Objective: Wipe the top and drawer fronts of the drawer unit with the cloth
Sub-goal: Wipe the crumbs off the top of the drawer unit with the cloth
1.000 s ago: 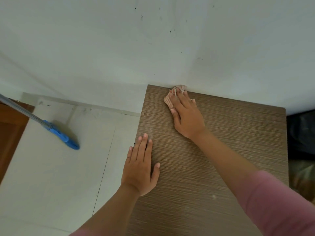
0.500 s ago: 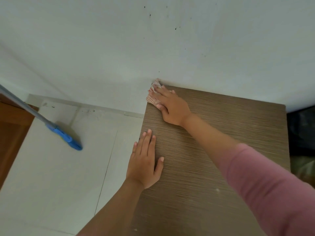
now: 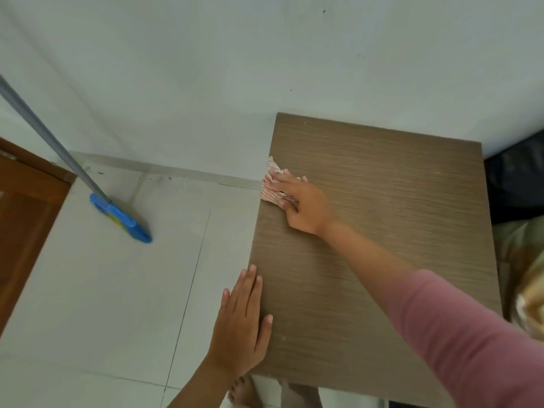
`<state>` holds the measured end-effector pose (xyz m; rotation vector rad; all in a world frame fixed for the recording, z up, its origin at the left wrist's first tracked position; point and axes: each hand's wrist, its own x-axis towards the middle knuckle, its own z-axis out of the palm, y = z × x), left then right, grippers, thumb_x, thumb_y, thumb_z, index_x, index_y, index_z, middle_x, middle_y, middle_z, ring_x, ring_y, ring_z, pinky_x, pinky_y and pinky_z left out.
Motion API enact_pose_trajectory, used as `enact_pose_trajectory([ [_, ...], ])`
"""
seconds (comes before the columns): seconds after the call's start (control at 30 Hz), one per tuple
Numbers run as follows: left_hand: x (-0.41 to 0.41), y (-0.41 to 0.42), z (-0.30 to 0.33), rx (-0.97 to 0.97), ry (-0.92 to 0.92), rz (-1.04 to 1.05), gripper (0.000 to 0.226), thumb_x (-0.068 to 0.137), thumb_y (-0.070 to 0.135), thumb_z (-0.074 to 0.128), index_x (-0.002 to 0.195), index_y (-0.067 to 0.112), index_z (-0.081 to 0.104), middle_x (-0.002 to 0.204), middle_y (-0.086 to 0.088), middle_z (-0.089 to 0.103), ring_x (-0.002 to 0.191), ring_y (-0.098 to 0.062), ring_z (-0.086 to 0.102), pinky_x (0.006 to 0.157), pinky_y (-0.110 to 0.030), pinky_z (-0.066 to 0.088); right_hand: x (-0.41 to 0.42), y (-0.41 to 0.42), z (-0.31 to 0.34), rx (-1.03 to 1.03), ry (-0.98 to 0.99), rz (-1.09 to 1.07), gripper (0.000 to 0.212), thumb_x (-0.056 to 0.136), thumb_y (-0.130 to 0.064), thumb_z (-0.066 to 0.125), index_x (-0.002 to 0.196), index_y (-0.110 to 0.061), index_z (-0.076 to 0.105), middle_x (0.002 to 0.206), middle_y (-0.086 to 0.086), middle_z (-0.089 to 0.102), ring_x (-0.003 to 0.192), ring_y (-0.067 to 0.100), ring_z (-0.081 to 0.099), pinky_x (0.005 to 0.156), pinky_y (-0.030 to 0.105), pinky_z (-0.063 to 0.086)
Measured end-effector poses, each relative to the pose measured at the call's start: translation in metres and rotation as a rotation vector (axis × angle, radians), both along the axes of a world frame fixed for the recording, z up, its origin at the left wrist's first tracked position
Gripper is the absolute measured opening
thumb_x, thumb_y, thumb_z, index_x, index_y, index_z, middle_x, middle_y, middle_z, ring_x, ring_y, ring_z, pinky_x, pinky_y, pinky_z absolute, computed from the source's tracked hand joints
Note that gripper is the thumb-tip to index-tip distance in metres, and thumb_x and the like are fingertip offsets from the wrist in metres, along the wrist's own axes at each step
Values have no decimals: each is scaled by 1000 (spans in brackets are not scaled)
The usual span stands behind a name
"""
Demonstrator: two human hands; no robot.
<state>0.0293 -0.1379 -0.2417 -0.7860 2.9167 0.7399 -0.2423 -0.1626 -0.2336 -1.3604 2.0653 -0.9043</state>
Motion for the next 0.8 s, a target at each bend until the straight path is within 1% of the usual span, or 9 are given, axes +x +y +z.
enact_pose_trajectory([
  [0.1,14,9,-2,7,-27,22,64,90,36,35,144,5,20,155,-9,14,143,-21,8,106,-51,11,24,16,-1,-8,0,-7,51,85,-1,53,129,-26,55,147,-11,38,141,15,24,112,39,8],
  [0.23,11,8,-1,-6,-24,31,66,89,36,35,145,5,18,155,-9,12,143,-19,5,107,-50,0,50,33,-1,-20,-1,-25,50,84,0,54,128,-23,56,146,-8,40,141,18,26,111,39,8],
  [0.3,13,9,0,-8,-28,36,66,89,36,36,144,5,19,155,-8,13,143,-19,5,107,-50,-2,62,41,0,-15,3,-32,49,85,0,54,128,-23,56,147,-8,40,141,17,25,112,39,7],
  [0.37,20,9,0,-16,-30,27,65,89,36,35,145,6,20,155,-8,13,143,-18,5,107,-51,-1,72,48,1,-5,-4,-43,49,85,0,54,128,-23,56,147,-8,40,141,17,25,113,41,6],
  [0.57,48,9,-4,-62,-69,-40,64,92,38,29,147,10,11,156,-6,6,143,-17,0,108,-49,4,104,72,2,7,-2,-61,49,84,0,56,126,-25,58,145,-8,42,141,16,27,114,50,10],
  [0.8,81,17,-3,-75,-61,-48,60,93,36,24,147,11,12,155,-4,9,142,-16,4,107,-50,8,144,102,1,16,21,-31,47,82,-3,59,123,-24,60,145,-8,43,140,17,29,113,51,9],
])
